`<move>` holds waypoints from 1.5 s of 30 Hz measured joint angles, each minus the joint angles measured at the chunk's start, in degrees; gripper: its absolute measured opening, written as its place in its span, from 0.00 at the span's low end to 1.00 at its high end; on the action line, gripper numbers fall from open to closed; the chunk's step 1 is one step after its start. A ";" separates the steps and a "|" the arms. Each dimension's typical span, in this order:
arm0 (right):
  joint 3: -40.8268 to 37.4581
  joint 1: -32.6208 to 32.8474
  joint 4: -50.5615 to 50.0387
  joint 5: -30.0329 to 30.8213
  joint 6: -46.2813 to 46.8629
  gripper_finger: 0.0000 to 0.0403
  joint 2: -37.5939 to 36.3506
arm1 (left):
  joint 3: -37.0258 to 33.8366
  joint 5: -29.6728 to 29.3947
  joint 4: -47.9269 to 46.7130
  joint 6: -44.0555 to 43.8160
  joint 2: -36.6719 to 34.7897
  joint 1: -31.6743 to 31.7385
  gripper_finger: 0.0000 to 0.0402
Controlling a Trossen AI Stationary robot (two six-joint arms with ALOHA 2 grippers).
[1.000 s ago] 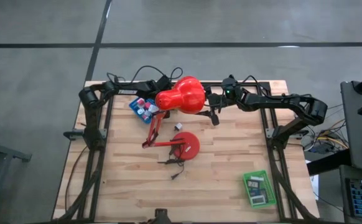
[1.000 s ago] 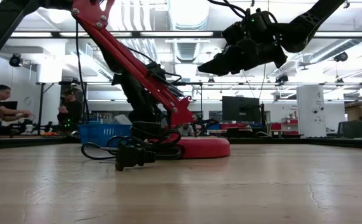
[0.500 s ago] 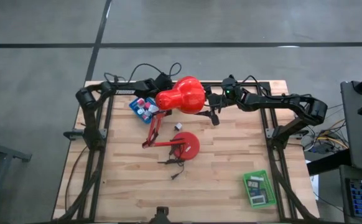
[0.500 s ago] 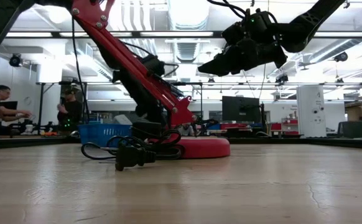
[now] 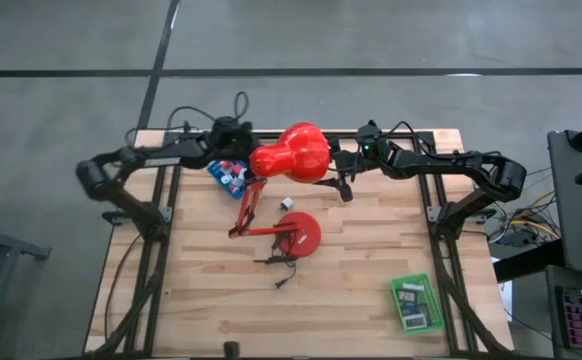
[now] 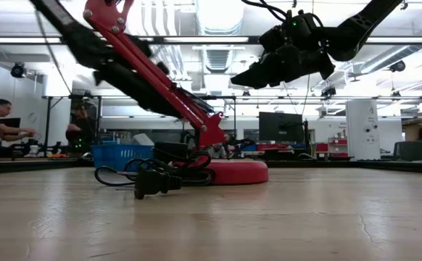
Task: Pick & Place Office items
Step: Put the green charger adapter into the blue bin
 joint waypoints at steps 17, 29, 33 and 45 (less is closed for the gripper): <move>-0.04 0.13 1.70 -0.60 1.95 0.56 0.00 | -15.25 -4.17 4.65 -9.40 -16.58 3.85 0.28; -0.07 0.13 1.44 -0.57 3.25 0.56 0.00 | -15.30 -9.20 -1.93 -9.67 -18.53 3.88 0.28; -0.07 0.13 1.44 -0.58 3.35 0.56 0.00 | -15.30 -11.84 -4.74 -9.67 -20.74 3.88 0.28; -0.07 0.13 1.42 -0.57 3.65 0.56 0.00 | -15.30 -15.78 -14.90 -13.39 -24.90 3.88 0.28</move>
